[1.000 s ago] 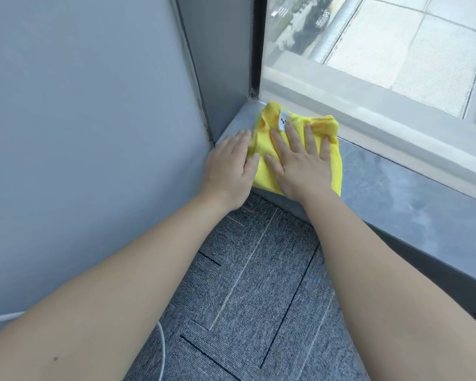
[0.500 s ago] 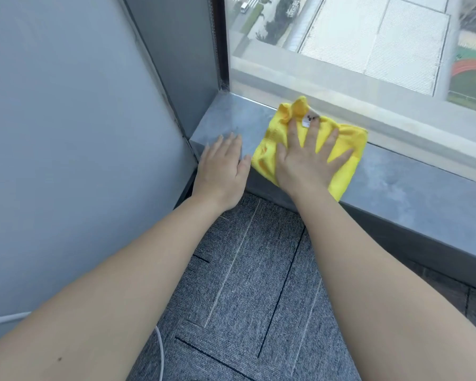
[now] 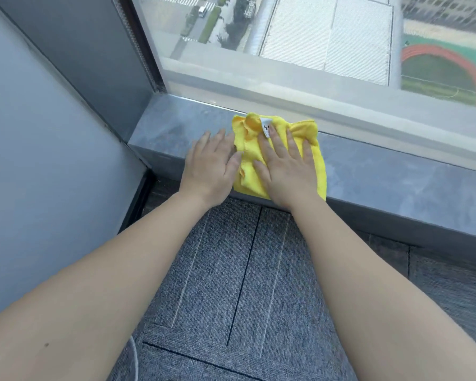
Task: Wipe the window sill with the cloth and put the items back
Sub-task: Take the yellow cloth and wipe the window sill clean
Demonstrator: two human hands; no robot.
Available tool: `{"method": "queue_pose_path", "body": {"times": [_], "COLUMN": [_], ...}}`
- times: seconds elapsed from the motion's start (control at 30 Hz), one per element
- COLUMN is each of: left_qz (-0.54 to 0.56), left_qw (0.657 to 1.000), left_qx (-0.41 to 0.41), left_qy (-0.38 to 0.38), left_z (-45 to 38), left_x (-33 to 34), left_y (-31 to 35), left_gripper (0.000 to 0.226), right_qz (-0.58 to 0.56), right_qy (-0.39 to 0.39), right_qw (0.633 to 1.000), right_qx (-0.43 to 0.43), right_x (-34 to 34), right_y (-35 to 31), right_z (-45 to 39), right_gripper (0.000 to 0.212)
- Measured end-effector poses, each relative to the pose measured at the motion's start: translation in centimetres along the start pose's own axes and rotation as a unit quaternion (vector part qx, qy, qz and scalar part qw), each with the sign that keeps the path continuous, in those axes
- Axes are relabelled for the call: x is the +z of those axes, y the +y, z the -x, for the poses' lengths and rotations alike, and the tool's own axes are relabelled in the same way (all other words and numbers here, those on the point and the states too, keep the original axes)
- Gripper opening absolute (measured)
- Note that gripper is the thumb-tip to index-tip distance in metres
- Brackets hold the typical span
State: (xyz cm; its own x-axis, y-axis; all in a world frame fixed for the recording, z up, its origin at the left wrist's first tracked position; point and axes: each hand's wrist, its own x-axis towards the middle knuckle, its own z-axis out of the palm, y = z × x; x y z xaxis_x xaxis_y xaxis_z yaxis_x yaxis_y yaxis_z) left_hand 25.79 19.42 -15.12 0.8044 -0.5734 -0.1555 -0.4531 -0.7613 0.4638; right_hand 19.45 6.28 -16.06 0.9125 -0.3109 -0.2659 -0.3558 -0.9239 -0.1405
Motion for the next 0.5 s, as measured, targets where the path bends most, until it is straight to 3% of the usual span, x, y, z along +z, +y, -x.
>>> {"method": "queue_pose_path", "body": {"times": [0.2, 0.33, 0.5], "left_qz": [-0.025, -0.019, -0.002], "left_qw": [0.998, 0.998, 0.998], "left_qx": [0.031, 0.033, 0.036], "left_qy": [-0.042, -0.041, -0.047], "left_z": [-0.5, -0.2, 0.2], "left_x": [1.5, 1.7, 1.4], "left_y": [3.2, 2.9, 1.9], "left_gripper": [0.061, 0.066, 0.066], "right_qz": [-0.023, -0.063, -0.103], "right_qy": [0.002, 0.007, 0.015], "right_qw": [0.984, 0.96, 0.947], "right_qx": [0.176, 0.274, 0.304], "right_x": [-0.2, -0.4, -0.7], "right_y": [5.4, 5.6, 3.1], "right_z": [2.7, 2.4, 0.5], "right_gripper": [0.062, 0.063, 0.057]}}
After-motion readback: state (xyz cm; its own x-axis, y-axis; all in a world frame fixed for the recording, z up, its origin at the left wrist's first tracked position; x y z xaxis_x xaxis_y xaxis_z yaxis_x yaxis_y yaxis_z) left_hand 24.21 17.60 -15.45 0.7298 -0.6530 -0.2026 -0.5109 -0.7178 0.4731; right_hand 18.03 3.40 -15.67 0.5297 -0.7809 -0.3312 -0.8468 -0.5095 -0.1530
